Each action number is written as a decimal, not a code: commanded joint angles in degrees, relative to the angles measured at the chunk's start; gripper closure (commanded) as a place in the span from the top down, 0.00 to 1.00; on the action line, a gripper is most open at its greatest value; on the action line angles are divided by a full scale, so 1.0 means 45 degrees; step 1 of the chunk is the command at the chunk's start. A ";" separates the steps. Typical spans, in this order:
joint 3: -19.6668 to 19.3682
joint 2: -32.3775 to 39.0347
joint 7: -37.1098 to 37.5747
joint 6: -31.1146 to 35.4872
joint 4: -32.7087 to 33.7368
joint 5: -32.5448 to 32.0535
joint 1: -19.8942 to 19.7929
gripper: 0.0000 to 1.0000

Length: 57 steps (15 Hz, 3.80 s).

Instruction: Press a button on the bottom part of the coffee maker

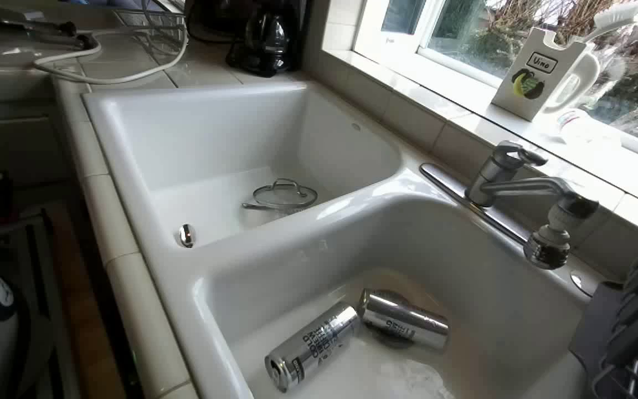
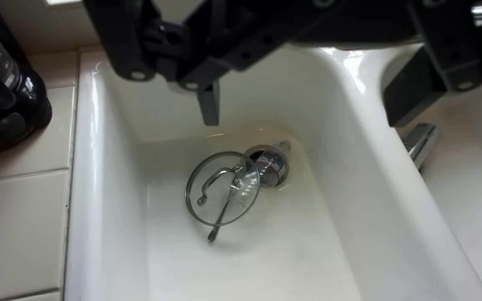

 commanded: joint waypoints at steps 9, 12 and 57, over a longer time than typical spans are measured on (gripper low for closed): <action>-0.0110 0.0042 0.0075 -0.0017 0.0023 -0.0093 0.0150 1.00; 0.0062 0.0402 -0.0229 0.0797 0.0183 0.0229 0.0525 1.00; 0.0001 1.2172 0.0954 0.8426 0.5101 -0.6200 0.5584 0.00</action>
